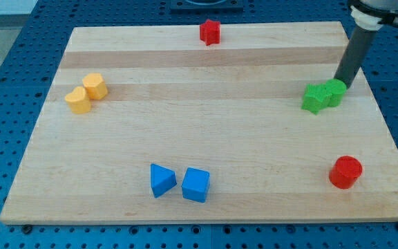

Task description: Move the red circle diagonally to the center

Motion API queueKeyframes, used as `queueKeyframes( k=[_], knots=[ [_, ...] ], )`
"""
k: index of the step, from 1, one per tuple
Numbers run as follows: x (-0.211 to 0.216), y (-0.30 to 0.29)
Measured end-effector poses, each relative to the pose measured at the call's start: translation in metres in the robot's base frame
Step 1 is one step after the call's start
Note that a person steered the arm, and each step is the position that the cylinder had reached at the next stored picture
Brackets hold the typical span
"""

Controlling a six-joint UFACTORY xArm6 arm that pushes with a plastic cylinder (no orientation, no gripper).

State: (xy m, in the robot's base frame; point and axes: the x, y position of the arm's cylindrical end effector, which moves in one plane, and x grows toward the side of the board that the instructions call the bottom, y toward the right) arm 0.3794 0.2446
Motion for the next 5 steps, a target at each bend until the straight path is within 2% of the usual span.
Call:
queueKeyframes(
  k=[2,4,5],
  knots=[
    [0.014,0.041],
    [0.017,0.047],
    [0.034,0.047]
  ],
)
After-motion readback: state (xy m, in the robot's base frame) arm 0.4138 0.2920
